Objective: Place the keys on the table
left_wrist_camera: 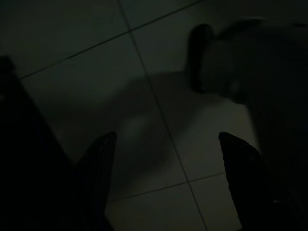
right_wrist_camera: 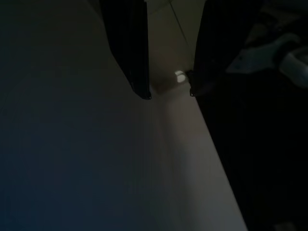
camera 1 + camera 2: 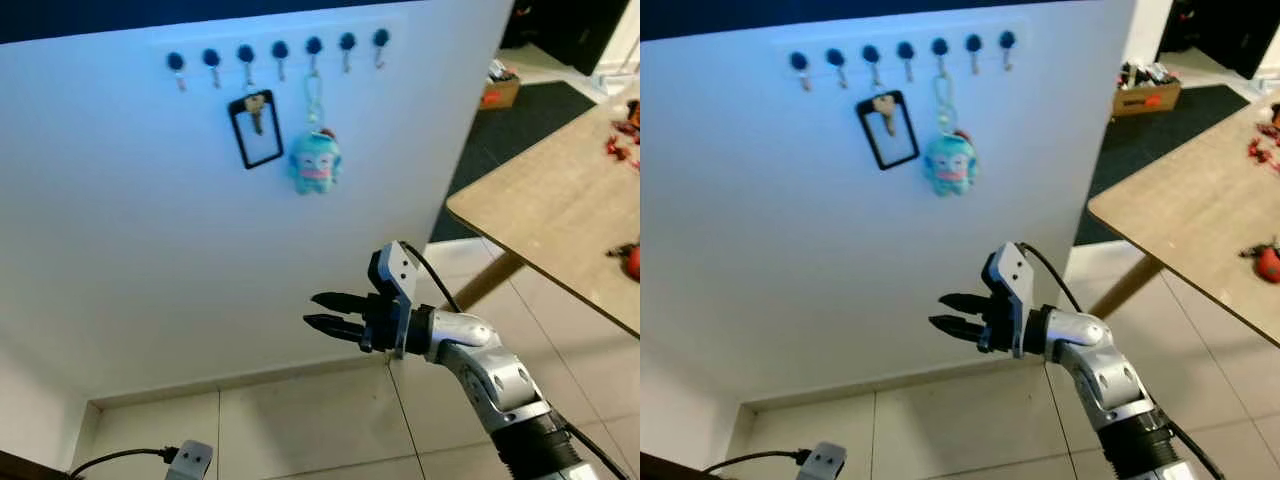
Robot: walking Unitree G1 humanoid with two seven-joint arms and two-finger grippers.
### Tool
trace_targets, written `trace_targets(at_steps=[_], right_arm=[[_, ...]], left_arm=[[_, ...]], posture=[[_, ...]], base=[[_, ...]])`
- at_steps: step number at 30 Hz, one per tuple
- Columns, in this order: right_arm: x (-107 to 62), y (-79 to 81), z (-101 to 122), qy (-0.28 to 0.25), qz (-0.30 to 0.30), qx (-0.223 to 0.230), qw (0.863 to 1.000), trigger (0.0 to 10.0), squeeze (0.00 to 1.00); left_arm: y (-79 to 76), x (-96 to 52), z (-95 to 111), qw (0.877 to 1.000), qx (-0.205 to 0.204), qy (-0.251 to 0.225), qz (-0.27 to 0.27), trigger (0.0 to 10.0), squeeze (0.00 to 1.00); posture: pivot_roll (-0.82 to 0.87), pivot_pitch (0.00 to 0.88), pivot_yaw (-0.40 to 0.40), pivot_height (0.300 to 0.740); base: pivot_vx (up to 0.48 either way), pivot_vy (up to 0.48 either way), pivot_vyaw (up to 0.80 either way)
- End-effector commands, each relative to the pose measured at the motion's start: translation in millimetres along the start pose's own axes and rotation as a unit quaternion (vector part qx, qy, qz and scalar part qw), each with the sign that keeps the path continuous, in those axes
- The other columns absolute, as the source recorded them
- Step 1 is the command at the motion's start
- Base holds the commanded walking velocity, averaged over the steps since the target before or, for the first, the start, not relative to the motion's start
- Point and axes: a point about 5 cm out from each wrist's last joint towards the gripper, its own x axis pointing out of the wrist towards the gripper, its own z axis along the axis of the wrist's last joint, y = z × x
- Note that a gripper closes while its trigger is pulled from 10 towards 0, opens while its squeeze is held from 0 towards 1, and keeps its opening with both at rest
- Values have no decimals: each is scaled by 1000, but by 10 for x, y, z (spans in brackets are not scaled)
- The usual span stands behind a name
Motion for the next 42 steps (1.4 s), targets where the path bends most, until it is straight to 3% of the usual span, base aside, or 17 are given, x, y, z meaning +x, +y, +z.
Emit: trace_targets(at_steps=[1, 11, 18, 23, 28, 30, 32, 33, 36, 39, 40, 41, 42], right_arm=[[-7, 11, 22, -4, 4, -8, 1000, 10000, 0], [2, -11, 38, -10, -3, -8, 1000, 10000, 0], [10, -109, 68, -21, -46, -15, 999, 10000, 0], [-30, -249, 228, -74, -102, -15, 992, 10000, 0], [-54, -285, 326, -103, -117, -15, 988, 10000, 0], [-95, -355, 452, -139, -146, -12, 979, 10000, 0], [-95, -355, 452, -139, -146, -12, 979, 10000, 0], [-145, -444, 576, -171, -180, -8, 969, 10000, 0], [-172, -491, 639, -186, -198, -3, 962, 10000, 0], [-272, -609, 840, -241, -249, -4, 938, 10000, 0], [-272, -609, 840, -241, -249, -4, 938, 10000, 0], [-295, -631, 871, -250, -259, -6, 933, 10000, 63], [-320, -656, 898, -253, -272, -14, 928, 10000, 1000]], left_arm=[[-5, -3, -69, 1000, 9, 12, -1, 10000, 0], [-9, -3, -68, 1000, 13, 13, -5, 10000, 0], [-13, -3, -71, 1000, 14, 15, -8, 10000, 0], [-13, -3, -76, 1000, 12, 15, -6, 10000, 0], [-12, -3, -79, 1000, 9, 15, -3, 10000, 0], [-14, -2, -81, 1000, 7, 14, -2, 10000, 0], [-14, -2, -81, 1000, 7, 14, -2, 10000, 0], [-17, -1, -82, 1000, 7, 13, -2, 10000, 0], [-19, -1, -82, 1000, 7, 13, -3, 10000, 0], [-24, 0, -79, 1000, 10, 13, -5, 10000, 0], [-24, 0, -79, 1000, 10, 13, -5, 10000, 0], [-24, 0, -78, 1000, 10, 13, -5, 10000, 0], [-26, 1, -78, 1000, 10, 13, -5, 10000, 0]], posture=[[-118, 34, 37, 740], [-118, 34, 37, 740], [-118, 34, 37, 740], [-120, 37, 37, 740], [-119, 42, 37, 740], [-121, 46, 35, 740], [-121, 46, 35, 740], [-121, 46, 35, 740], [-123, 48, 35, 740], [-123, 48, 35, 740], [-123, 48, 35, 740], [-123, 48, 35, 740], [-127, 49, 34, 740]], base=[[0, 0, 794], [0, 0, 792], [0, -273, 0], [0, -472, 0], [0, -255, 0], [0, 0, 0], [0, 0, 0], [0, 0, 0], [0, 0, 0], [0, 0, 0], [0, 0, 0], [0, 0, 0], [0, 0, 0]])
